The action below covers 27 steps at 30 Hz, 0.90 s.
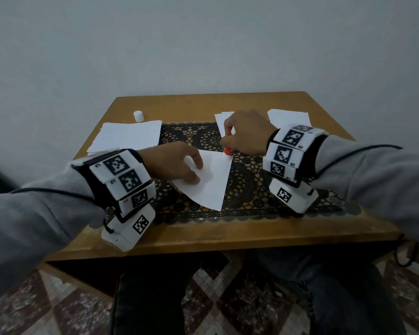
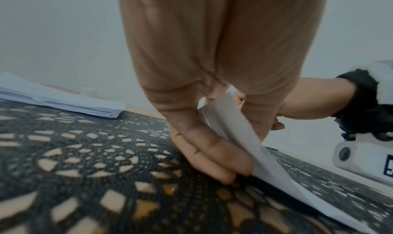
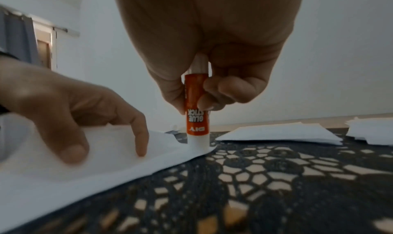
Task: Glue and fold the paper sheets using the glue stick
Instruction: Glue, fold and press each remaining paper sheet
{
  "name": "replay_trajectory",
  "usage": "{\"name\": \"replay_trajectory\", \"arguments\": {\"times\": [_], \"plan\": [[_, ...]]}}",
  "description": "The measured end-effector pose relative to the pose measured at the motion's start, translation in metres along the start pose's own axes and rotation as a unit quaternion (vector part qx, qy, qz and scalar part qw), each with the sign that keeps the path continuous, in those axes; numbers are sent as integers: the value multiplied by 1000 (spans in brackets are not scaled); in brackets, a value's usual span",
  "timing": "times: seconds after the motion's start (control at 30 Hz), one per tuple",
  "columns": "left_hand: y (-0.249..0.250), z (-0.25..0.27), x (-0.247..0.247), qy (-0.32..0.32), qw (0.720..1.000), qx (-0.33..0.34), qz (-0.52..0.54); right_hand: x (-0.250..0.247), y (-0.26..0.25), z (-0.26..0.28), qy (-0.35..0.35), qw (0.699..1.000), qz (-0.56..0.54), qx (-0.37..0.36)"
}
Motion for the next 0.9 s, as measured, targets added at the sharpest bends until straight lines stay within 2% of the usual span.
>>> {"name": "replay_trajectory", "arguments": {"times": [0.07,0.2,0.27,0.47,0.9], "plan": [[0,0,-1,6,999,7,43,1,-2,0,6,1000,9,-2],[4,-6,-9,70,994,73,43,1,-5,0,1,1000,14,-5],[3,-12,-11,75,993,79,51,0,-4,0,-2,1000,11,-3],[5,-16,-4,8,996,74,-45,0,-5,-1,-8,1000,11,-17],[12,-11,-5,7,993,64,-95,7,-15,13,-42,999,-18,-27]]}}
Point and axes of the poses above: each hand's wrist, its own z-axis away from the middle knuckle, its own x-axis out of the palm, y = z × x, the point moved 3 cm from there along -z, towards the middle knuckle, and after that the axes turned 3 degrees about -y, right-handed, at the moved point
